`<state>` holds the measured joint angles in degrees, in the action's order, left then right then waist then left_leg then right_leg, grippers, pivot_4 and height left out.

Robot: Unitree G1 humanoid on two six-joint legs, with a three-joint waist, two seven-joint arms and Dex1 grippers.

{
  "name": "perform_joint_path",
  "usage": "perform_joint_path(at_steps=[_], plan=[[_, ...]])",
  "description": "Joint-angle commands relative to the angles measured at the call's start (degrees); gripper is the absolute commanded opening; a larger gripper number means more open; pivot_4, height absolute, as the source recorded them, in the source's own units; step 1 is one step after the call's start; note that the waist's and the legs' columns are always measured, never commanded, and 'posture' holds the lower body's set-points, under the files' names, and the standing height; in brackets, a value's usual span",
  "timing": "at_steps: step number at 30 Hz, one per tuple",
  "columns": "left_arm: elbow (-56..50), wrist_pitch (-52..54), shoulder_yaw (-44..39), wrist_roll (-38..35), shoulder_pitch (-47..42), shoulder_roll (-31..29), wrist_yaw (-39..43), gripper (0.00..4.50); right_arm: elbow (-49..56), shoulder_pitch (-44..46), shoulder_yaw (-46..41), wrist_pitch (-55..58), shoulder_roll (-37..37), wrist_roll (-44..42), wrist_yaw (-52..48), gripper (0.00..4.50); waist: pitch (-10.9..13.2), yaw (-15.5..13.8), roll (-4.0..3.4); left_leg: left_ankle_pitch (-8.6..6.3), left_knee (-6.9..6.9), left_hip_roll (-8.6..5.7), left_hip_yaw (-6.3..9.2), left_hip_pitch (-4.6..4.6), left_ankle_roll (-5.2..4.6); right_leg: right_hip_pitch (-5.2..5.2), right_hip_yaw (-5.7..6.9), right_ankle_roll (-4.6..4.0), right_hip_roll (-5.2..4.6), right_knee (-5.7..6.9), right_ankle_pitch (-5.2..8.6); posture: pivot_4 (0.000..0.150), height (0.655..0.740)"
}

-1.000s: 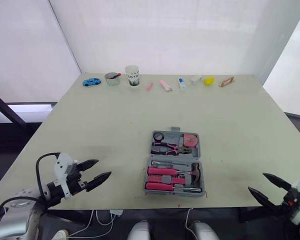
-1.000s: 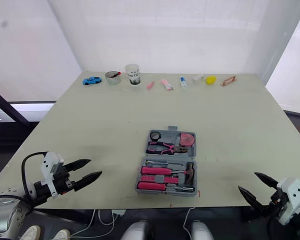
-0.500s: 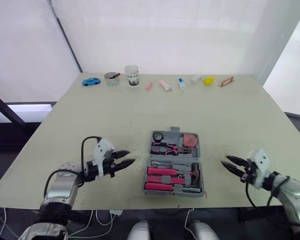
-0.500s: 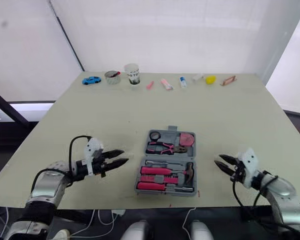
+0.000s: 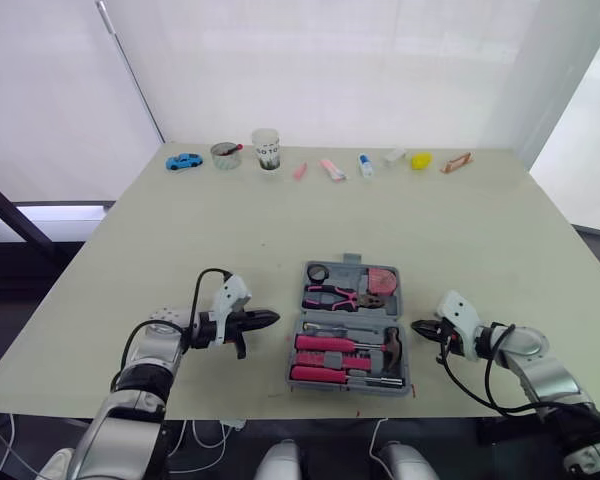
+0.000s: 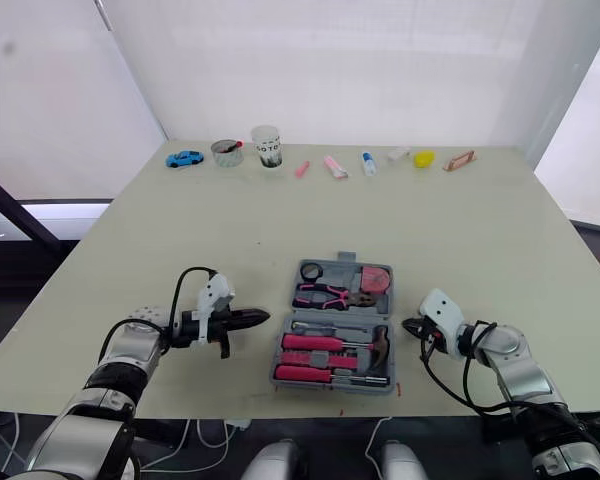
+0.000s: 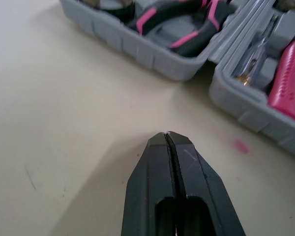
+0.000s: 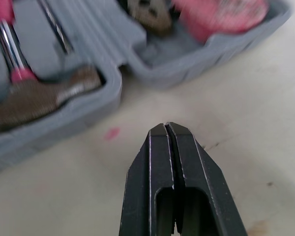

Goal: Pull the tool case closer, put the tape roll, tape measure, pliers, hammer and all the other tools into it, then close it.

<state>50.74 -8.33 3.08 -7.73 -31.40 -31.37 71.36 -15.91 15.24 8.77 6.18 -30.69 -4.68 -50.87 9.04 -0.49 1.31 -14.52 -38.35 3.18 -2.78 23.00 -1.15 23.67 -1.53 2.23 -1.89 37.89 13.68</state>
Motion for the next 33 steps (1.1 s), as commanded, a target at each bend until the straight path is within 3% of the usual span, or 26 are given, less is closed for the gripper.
perform_joint_path(at_steps=[1, 15, 33], plan=[[3.5, -1.9, 0.8, 1.6, -1.9, 1.0, 0.9, 0.05, -0.4, 1.1, 0.8, -1.8, 0.9, 0.6, -0.3, 0.0, 0.0, 0.0, 0.0, 0.0, -0.01, 0.0, 0.0, -0.02, 0.0, -0.02, 0.0, 0.0, 0.0, 0.03, 0.0, 0.15, 0.74], [11.3, -4.2, 3.6, 6.6, -7.7, 4.0, 3.3, 0.05, -0.4, 1.8, 1.9, -2.4, 2.9, 0.8, -1.7, 0.0, 0.0, -0.2, 0.0, 0.0, -0.04, 0.0, 0.02, -0.03, 0.0, -0.04, 0.01, 0.01, 0.0, 0.06, -0.01, 0.15, 0.74], [13.1, -3.5, 4.2, 8.8, -10.1, 7.5, 6.6, 0.05, -2.2, 2.5, 1.2, -4.1, 3.3, 1.2, -1.1, 0.0, 0.0, 0.1, 0.01, 0.0, -0.05, -0.01, 0.03, -0.03, 0.0, -0.06, 0.01, 0.01, 0.0, 0.05, -0.02, 0.15, 0.74]])
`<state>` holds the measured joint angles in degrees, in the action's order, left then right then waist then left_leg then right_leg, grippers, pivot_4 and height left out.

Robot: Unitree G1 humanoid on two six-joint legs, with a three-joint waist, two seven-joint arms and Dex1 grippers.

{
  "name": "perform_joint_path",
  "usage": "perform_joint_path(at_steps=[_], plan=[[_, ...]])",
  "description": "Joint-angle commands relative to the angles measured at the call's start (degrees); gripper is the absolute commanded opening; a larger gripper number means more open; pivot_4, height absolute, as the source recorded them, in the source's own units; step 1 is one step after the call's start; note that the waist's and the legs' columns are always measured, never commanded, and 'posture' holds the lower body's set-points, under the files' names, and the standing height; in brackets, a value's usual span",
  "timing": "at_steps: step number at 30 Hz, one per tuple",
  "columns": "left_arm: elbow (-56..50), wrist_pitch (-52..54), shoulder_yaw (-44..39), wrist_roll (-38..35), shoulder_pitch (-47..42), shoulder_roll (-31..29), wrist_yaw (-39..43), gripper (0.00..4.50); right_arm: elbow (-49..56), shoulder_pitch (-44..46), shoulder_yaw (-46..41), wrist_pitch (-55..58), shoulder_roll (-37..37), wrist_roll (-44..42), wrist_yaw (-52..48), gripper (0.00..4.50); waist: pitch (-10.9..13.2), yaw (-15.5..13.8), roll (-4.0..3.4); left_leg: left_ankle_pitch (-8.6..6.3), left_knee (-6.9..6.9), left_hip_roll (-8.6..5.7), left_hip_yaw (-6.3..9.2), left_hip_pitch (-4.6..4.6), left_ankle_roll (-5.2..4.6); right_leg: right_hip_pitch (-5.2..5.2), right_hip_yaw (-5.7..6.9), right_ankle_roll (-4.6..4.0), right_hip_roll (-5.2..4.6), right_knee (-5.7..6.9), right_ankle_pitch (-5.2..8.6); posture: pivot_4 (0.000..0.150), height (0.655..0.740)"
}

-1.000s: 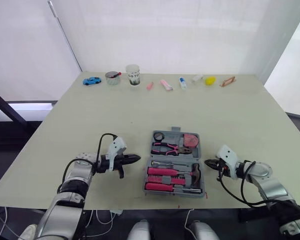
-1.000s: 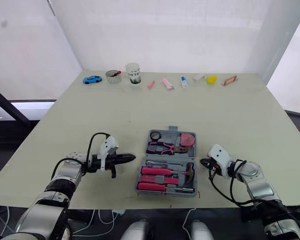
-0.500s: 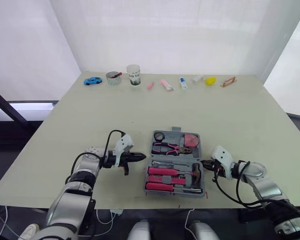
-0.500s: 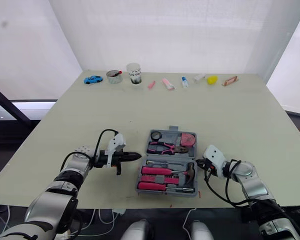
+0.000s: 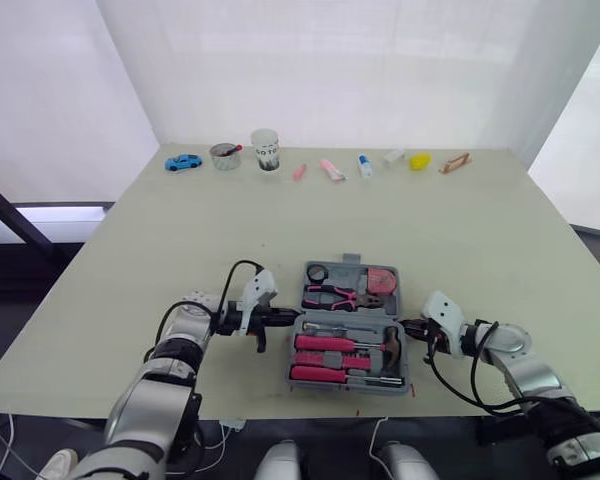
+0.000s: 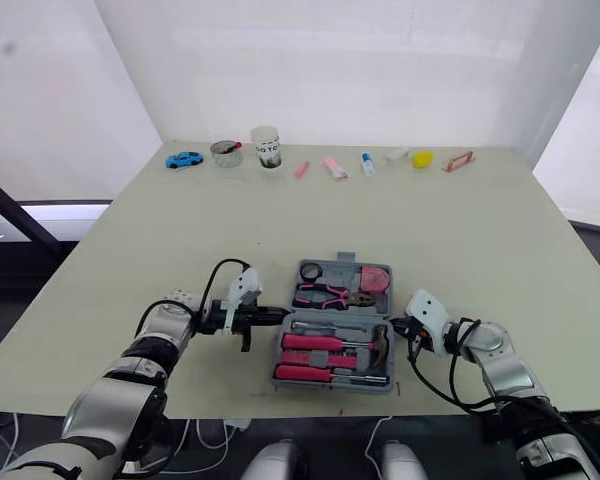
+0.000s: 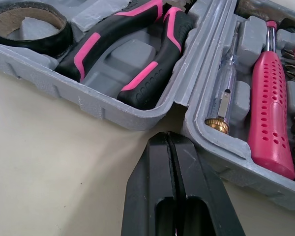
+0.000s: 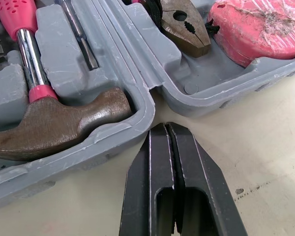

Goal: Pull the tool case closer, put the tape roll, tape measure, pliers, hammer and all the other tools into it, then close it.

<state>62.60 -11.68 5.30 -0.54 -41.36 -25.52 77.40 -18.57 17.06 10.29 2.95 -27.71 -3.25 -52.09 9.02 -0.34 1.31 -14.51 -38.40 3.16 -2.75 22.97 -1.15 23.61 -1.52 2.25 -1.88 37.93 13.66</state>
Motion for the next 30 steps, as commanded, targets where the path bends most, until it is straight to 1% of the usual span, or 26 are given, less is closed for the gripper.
perform_joint_path(at_steps=[1, 6, 13, 21, 30], plan=[[1.5, -0.3, 2.0, 1.9, -0.4, 1.9, 0.1, 0.05, 0.5, 0.7, -0.3, -1.0, 0.4, -0.3, 0.1, 0.0, 0.0, 0.0, 0.0, 0.0, 0.0, 0.0, 0.0, 0.0, 0.0, 0.0, 0.0, 0.0, 0.0, 0.0, 0.0, 0.15, 0.74], [3.0, -0.7, 1.9, 3.1, -1.4, 2.7, -0.9, 0.05, 1.1, 0.4, -0.1, -1.3, 0.4, -0.8, -0.9, 0.0, 0.0, -0.2, 0.0, 0.0, -0.01, -0.01, 0.01, -0.01, 0.0, -0.01, 0.0, 0.0, -0.01, 0.01, 0.0, 0.15, 0.74], [2.1, -0.2, 2.3, 3.2, -1.3, 3.6, 1.7, 0.05, 2.3, -0.1, 0.1, -1.1, -0.1, -1.9, -3.5, 0.0, 0.0, -0.4, 0.0, 0.0, -0.01, -0.01, 0.01, 0.0, 0.0, -0.01, 0.0, 0.0, -0.01, -0.01, 0.0, 0.15, 0.74], [-7.2, 3.1, 3.7, 2.3, 2.8, 3.0, 5.6, 0.05, 2.8, -1.0, 0.2, 0.0, -1.2, -3.1, -6.5, 0.0, 0.0, -0.3, -0.01, -0.01, 0.03, -0.01, 0.01, 0.04, -0.01, -0.01, 0.0, 0.04, -0.01, -0.09, 0.04, 0.15, 0.74], [-15.9, 6.9, 4.1, 0.8, 8.2, 0.4, 6.6, 0.05, 2.0, -0.5, 0.0, -0.2, -1.1, -2.9, -7.3, 0.0, 0.0, 0.0, -0.01, -0.01, 0.05, -0.01, 0.01, 0.03, -0.01, 0.0, 0.0, 0.05, -0.01, -0.07, 0.05, 0.15, 0.74]])
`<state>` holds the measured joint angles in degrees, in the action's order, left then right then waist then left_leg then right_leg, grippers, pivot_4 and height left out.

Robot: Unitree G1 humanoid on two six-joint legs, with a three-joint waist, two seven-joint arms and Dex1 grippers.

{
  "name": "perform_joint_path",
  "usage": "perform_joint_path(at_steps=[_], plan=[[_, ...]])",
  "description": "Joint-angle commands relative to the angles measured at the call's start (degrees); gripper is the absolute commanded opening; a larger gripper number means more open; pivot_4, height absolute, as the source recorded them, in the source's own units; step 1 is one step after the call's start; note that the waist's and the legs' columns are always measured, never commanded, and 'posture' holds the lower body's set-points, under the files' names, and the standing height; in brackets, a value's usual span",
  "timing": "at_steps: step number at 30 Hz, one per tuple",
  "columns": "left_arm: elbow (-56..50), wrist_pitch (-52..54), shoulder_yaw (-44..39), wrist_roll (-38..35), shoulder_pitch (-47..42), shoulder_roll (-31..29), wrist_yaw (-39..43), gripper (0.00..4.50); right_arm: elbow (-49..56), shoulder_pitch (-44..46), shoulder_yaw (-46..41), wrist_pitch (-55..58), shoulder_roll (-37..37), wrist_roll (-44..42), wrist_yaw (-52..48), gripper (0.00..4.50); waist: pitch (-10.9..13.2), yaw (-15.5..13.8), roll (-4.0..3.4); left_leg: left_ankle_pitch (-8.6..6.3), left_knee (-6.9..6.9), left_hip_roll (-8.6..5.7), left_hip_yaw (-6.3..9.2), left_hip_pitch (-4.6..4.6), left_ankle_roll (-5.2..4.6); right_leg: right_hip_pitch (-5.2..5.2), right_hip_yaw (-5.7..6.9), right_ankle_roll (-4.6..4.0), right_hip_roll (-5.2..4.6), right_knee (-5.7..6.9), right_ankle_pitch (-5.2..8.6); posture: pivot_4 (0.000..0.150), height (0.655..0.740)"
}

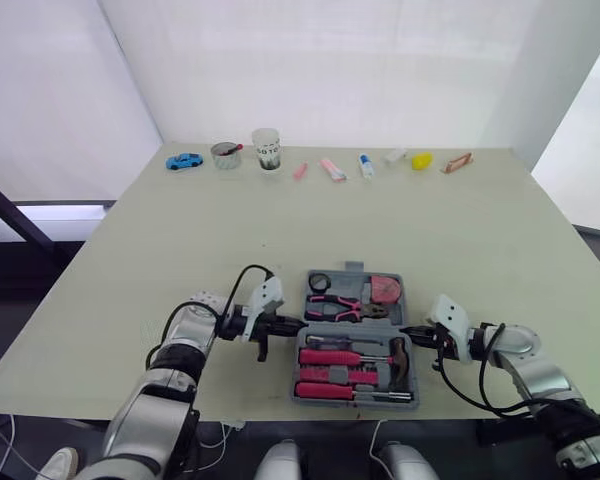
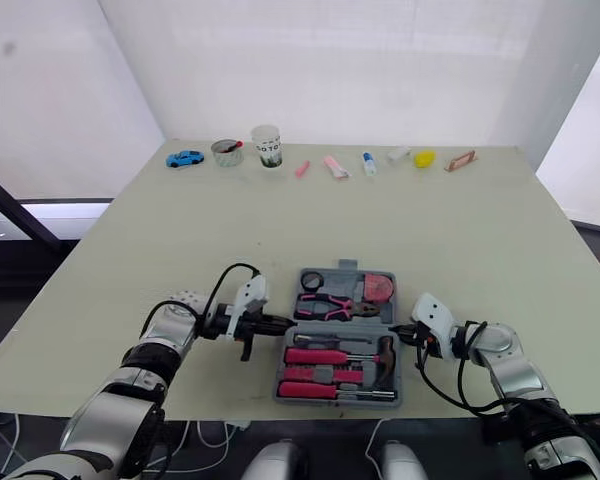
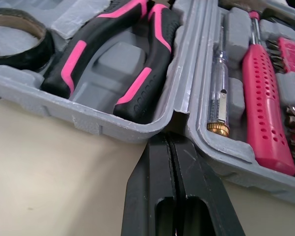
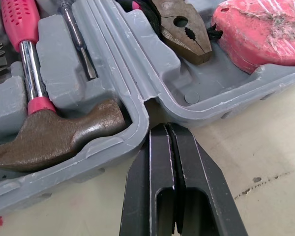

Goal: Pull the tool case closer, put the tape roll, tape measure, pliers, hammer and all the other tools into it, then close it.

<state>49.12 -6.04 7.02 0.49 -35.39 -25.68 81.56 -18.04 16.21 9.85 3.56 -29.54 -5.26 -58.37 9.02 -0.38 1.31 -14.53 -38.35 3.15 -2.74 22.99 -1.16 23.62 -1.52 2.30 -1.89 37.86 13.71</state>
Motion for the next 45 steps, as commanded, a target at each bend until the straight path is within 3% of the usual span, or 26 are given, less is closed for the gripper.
perform_joint_path(at_steps=[1, 26, 38, 40, 42, 45], plan=[[-3.0, 1.5, 2.4, -0.4, 2.7, 0.2, 2.4, 0.05, 1.4, 0.4, 0.5, -0.8, 0.8, -0.9, -1.1, 0.0, 0.0, 0.1, 0.0, 0.0, 0.0, 0.0, 0.01, 0.0, 0.0, 0.0, 0.01, 0.0, 0.0, 0.0, 0.0, 0.15, 0.74], [-8.1, 4.8, 2.2, -1.9, 6.0, -2.0, 0.0, 0.05, 1.2, -0.1, 0.3, -0.9, 0.8, -0.3, 0.4, 0.0, 0.0, 1.1, 0.0, 0.0, 0.0, 0.0, 0.0, -0.01, 0.0, 0.0, 0.0, 0.0, -0.01, 0.02, 0.0, 0.15, 0.74], [-6.2, -0.7, -2.9, -5.6, 5.2, -5.9, -2.8, 0.05, 2.3, -2.6, -8.3, 3.2, -4.4, -6.9, 0.3, 0.0, 0.0, 1.4, 0.0, 0.01, -0.04, 0.02, 0.0, -0.08, 0.0, 0.0, -0.02, -0.01, 0.01, 0.11, -0.03, 0.15, 0.74], [-10.9, -2.2, -4.2, -7.8, 8.6, -7.9, -1.5, 0.0, 1.3, -1.9, -11.8, 5.5, -5.4, -9.8, 0.1, 0.5, 0.0, 1.7, 0.0, 0.01, -0.04, 0.04, 0.01, -0.09, 0.0, 0.01, -0.02, -0.02, 0.03, 0.12, -0.03, 0.15, 0.74], [-15.8, -2.6, -5.4, -10.2, 11.2, -8.8, -0.9, 0.0, 1.4, -0.9, -13.4, 9.2, -5.6, -12.6, -0.9, 1.27, 0.0, 1.8, -0.01, 0.01, 0.02, 0.08, -0.03, -0.09, 0.0, 0.03, -0.07, -0.04, 0.03, 0.11, -0.03, 0.15, 0.74], [-22.6, -0.6, -6.7, -13.6, 13.4, -8.5, -1.6, 0.0, 0.4, 1.2, -13.9, 11.8, -5.2, -13.9, -1.4, 2.81, 0.0, 1.4, 0.01, 0.0, 0.04, 0.09, -0.05, -0.05, 0.0, 0.04, -0.05, -0.04, -0.01, 0.06, -0.02, 0.15, 0.74]])
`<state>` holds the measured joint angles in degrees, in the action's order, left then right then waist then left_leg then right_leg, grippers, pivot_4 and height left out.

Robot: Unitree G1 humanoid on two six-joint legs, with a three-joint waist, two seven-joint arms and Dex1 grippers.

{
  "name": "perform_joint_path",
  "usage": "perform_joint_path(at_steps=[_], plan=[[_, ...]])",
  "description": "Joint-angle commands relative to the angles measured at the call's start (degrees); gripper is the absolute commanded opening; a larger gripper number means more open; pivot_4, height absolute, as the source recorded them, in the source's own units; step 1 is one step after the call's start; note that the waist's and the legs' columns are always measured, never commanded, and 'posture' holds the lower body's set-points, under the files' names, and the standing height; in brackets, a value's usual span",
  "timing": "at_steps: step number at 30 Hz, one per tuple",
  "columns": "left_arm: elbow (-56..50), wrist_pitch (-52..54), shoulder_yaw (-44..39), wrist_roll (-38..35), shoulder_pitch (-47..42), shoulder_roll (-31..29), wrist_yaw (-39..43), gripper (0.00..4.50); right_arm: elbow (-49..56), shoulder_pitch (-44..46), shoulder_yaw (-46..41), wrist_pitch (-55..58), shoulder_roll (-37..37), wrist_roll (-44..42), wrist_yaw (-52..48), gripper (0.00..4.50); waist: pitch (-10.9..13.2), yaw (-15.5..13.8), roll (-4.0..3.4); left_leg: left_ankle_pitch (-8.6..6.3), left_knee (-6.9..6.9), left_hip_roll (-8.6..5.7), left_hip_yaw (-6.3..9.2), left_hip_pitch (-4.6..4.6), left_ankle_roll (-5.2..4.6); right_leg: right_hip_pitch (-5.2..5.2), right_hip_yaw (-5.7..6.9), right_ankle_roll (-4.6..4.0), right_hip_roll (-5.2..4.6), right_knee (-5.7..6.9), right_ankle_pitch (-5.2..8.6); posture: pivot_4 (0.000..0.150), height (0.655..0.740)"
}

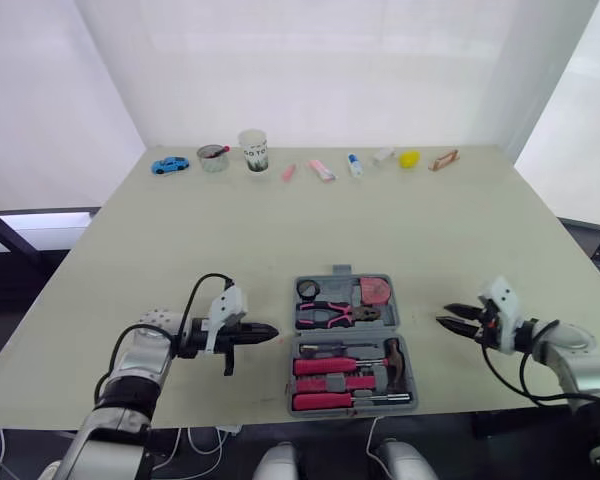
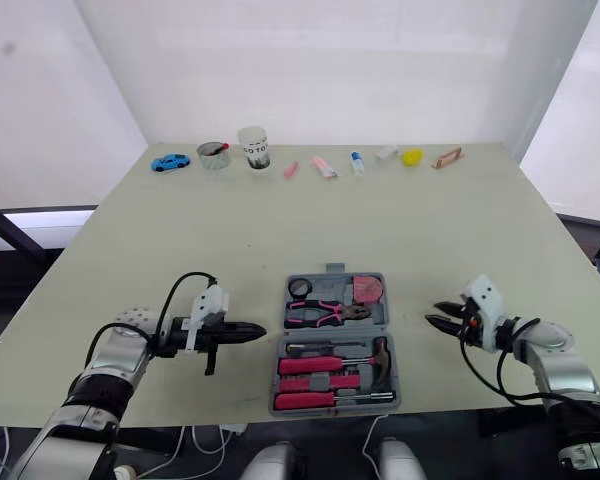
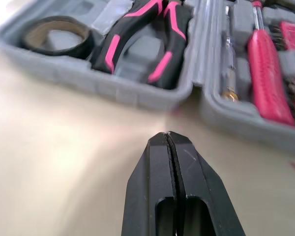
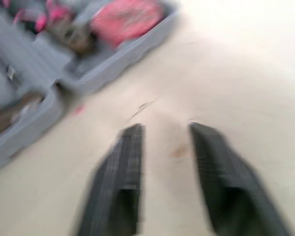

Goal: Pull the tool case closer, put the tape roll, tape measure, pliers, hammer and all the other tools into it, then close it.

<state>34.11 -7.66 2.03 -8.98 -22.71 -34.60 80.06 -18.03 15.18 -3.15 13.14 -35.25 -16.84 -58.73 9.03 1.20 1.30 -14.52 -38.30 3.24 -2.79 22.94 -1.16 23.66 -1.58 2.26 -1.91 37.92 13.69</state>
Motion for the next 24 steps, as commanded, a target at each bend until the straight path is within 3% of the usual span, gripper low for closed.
perform_joint_path(at_steps=[1, 3, 4, 8, 12, 19, 24], plan=[[-10.8, 3.0, -2.0, -5.8, 1.6, 0.5, -0.1, 0.0, 0.0, 2.7, -0.9, 2.5, 0.6, -2.5, -1.2, 3.3, 0.0, -0.4, 0.01, 0.0, -0.01, 0.0, 0.0, 0.02, 0.0, 0.0, 0.01, 0.0, 0.0, -0.01, 0.0, 0.15, 0.74], [-17.7, 6.3, -1.7, -8.4, 3.6, 0.7, -0.3, 0.0, -0.9, 3.9, -1.1, 4.4, 0.9, -3.5, -2.1, 4.39, 0.0, -0.6, 0.01, 0.0, -0.04, -0.03, 0.01, 0.03, 0.0, -0.01, 0.03, 0.01, -0.03, 0.01, 0.0, 0.15, 0.74], [-21.1, 8.1, -1.1, -9.5, 4.8, 0.9, -0.5, 0.0, -1.9, 4.8, -1.1, 5.0, 1.1, -3.8, -2.3, 4.47, 0.0, -0.5, 0.01, 0.0, -0.04, -0.03, 0.0, 0.03, 0.0, -0.01, 0.02, 0.01, -0.03, 0.0, 0.0, 0.15, 0.74], [-30.6, 12.0, 2.9, -10.1, 9.5, 1.5, -0.9, 0.0, -8.3, 10.4, 0.0, 7.4, 2.8, -3.6, -3.3, 4.47, 0.0, -0.3, -0.03, 0.0, -0.03, -0.05, -0.1, 0.01, 0.0, -0.01, -0.07, 0.02, -0.06, -0.04, -0.01, 0.15, 0.74], [-33.2, 12.4, 7.7, -8.8, 11.2, 4.4, -2.5, 0.0, -20.6, 20.7, 0.4, 9.3, 5.4, -2.3, -3.5, 4.47, 0.1, 0.0, -0.1, 0.0, -0.03, -0.04, -0.09, -0.05, 0.0, 0.0, -0.1, 0.01, 0.01, 0.02, -0.02, 0.15, 0.74], [-29.4, 11.6, 15.6, -1.7, 9.5, 5.6, -4.8, 0.0, -42.0, 35.1, 4.2, 8.8, 9.6, 4.2, -5.9, 4.47, 0.1, -0.2, -0.11, 0.0, -0.01, -0.04, 0.0, -0.03, -0.01, 0.0, -0.06, -0.01, 0.08, 0.02, -0.01, 0.15, 0.74], [-25.9, 10.7, 19.0, 3.3, 9.0, 4.1, -5.4, 0.0, -50.0, 39.9, 6.5, 8.8, 12.6, 8.7, -6.2, 4.47, 0.1, -0.2, -0.16, 0.0, 0.02, -0.05, -0.09, 0.06, -0.01, 0.04, -0.07, 0.01, 0.01, -0.08, -0.01, 0.15, 0.74]])
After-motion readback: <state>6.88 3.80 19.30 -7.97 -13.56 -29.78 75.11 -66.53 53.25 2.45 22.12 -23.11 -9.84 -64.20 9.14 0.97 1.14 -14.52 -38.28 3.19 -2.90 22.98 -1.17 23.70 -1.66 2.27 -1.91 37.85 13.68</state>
